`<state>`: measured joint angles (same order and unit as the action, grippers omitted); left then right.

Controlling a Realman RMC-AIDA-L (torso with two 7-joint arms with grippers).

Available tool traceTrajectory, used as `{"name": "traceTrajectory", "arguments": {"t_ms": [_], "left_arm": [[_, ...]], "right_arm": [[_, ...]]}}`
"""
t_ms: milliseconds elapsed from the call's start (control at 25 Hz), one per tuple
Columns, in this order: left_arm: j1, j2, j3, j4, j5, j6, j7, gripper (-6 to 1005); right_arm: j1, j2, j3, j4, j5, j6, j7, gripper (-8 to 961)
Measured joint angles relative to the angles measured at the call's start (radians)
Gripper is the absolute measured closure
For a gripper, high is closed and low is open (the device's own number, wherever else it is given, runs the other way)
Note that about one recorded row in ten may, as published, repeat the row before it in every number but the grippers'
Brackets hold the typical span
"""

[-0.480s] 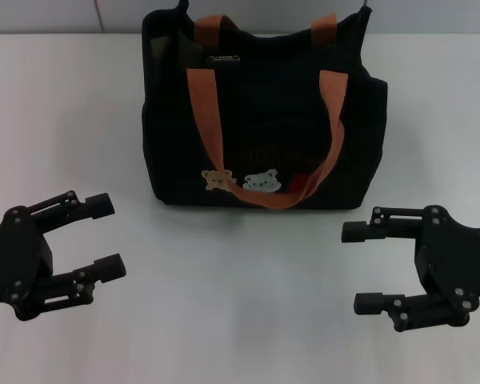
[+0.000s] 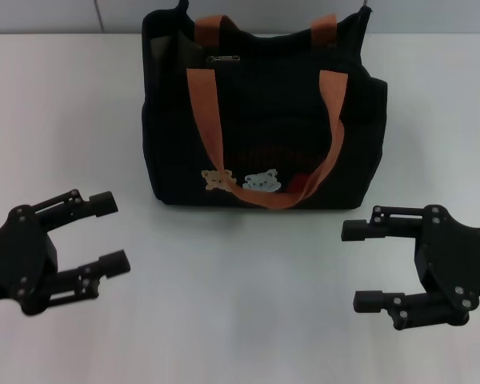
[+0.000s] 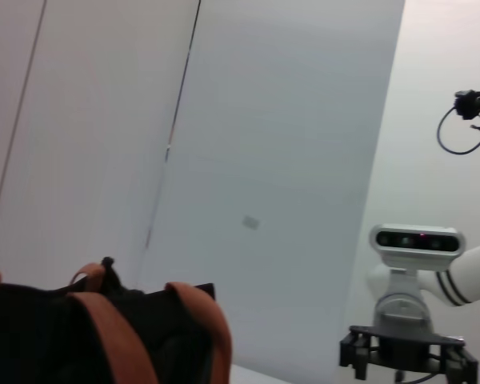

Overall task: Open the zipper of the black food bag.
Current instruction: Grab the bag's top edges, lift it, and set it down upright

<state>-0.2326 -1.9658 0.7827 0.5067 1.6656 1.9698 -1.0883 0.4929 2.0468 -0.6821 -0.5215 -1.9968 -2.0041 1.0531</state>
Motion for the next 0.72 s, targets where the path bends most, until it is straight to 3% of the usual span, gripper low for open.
{"name": "traceTrajectory", "arguments": {"t_ms": [120,240,480,720], "left_arm": [[0.0,-0.018,-0.037,-0.003,-0.003,-0.054,0.0,199],[0.004,-0.057,-0.113,-0.008,-0.001,-0.163,0.015,200],[-0.003,-0.082,-0.194,-0.045,-0.007,-0.236,0.045,200],[-0.088,-0.104,-0.207,-0.127,-0.004,-0.369,0.092,200]], "right_arm": [[-0.005,0.001,0.018,0.002,0.006,0.004,0.0,179],[-0.01,0.001,0.067,0.004,0.009,0.008,0.001,179],[-0.037,0.004,0.109,0.005,0.01,0.035,0.001,179],[-0.045,0.015,0.11,0.014,0.01,0.077,-0.003,179]]}}
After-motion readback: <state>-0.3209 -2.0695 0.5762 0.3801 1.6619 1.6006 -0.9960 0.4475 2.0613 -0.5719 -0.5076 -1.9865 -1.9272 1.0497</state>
